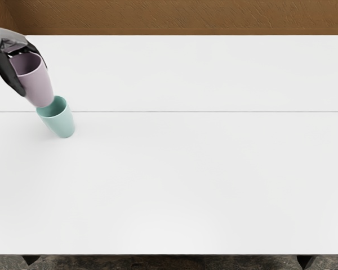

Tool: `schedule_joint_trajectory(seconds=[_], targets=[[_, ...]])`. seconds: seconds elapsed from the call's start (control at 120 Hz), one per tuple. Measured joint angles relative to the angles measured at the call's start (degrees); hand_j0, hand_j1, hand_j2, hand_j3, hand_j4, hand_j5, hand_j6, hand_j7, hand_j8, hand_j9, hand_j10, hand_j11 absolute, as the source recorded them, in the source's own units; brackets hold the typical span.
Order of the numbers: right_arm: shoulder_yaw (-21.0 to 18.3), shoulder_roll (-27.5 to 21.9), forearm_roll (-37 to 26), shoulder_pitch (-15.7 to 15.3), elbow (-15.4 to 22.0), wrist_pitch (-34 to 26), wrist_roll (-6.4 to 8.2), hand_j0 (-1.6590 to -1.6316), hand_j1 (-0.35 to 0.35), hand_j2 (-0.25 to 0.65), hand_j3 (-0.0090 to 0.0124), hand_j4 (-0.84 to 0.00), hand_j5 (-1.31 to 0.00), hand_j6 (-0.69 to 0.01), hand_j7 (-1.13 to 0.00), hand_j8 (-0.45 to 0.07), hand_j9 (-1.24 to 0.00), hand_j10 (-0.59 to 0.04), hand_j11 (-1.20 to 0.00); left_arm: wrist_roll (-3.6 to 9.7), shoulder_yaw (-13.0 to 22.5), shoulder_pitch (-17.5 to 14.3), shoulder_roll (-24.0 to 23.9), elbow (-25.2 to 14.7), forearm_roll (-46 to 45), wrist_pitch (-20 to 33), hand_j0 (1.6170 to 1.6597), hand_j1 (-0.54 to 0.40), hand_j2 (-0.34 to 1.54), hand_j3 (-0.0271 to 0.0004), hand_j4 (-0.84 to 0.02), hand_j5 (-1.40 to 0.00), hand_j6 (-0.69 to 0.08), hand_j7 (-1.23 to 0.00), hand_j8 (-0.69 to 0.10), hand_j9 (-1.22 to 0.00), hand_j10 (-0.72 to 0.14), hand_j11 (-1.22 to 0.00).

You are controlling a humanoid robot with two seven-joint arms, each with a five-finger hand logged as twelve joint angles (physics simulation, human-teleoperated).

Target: Pick up cup and place in cup with left hand

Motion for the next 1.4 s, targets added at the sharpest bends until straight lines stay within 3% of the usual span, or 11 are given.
schedule_joint_trajectory(seconds=[0.342, 0.95, 1.092, 1.175, 1.4], targets=[[0.00, 0.00, 0.00, 0.00, 0.00, 0.00, 0.00, -1.6581, -0.312, -0.006, 0.0000, -0.031, -0.04, -0.031, -0.04, -0.031, -0.04, -0.031, -0.04, 0.00, 0.09, 1.40, -3.28, 4.72, 0.08, -0.14, 1.6501, -0.069, -0.08, 0.0000, -0.339, -0.75, -0.209, -0.72, -0.265, -0.72, -0.517, -0.72], [0.00, 0.00, 0.00, 0.00, 0.00, 0.00, 0.00, -1.6581, -0.312, -0.006, 0.0000, -0.031, -0.04, -0.031, -0.04, -0.031, -0.04, -0.031, -0.04, 0.01, 0.34, 2.58, -5.83, 5.89, 0.29, 0.12, 1.6488, -0.048, -0.10, 0.0000, -0.358, -0.75, -0.224, -0.74, -0.268, -0.74, -0.527, -0.74], [0.00, 0.00, 0.00, 0.00, 0.00, 0.00, 0.00, -1.6581, -0.312, -0.006, 0.0000, -0.031, -0.04, -0.031, -0.04, -0.031, -0.04, -0.031, -0.04, -0.01, 0.34, 2.78, -6.18, 6.29, 0.03, 0.47, 1.6514, -0.137, -0.02, 0.0000, -0.302, -0.73, -0.158, -0.74, -0.230, -0.74, -0.490, -0.75], [0.00, 0.00, 0.00, 0.00, 0.00, 0.00, 0.00, -1.6581, -0.312, -0.007, 0.0000, -0.031, -0.04, -0.031, -0.04, -0.031, -0.04, -0.031, -0.04, 0.00, 0.33, 2.94, -6.62, 6.53, 0.29, 0.40, 1.6505, -0.120, -0.03, 0.0000, -0.316, -0.72, -0.166, -0.75, -0.218, -0.74, -0.534, -0.75], [0.00, 0.00, 0.00, 0.00, 0.00, 0.00, 0.00, -1.6581, -0.312, -0.007, 0.0000, -0.031, -0.04, -0.031, -0.04, -0.031, -0.04, -0.031, -0.04, -0.01, 0.31, 3.46, -6.89, 6.68, -0.01, 0.52, 1.6496, -0.153, 0.00, 0.0000, -0.285, -0.73, -0.141, -0.76, -0.211, -0.76, -0.515, -0.77]])
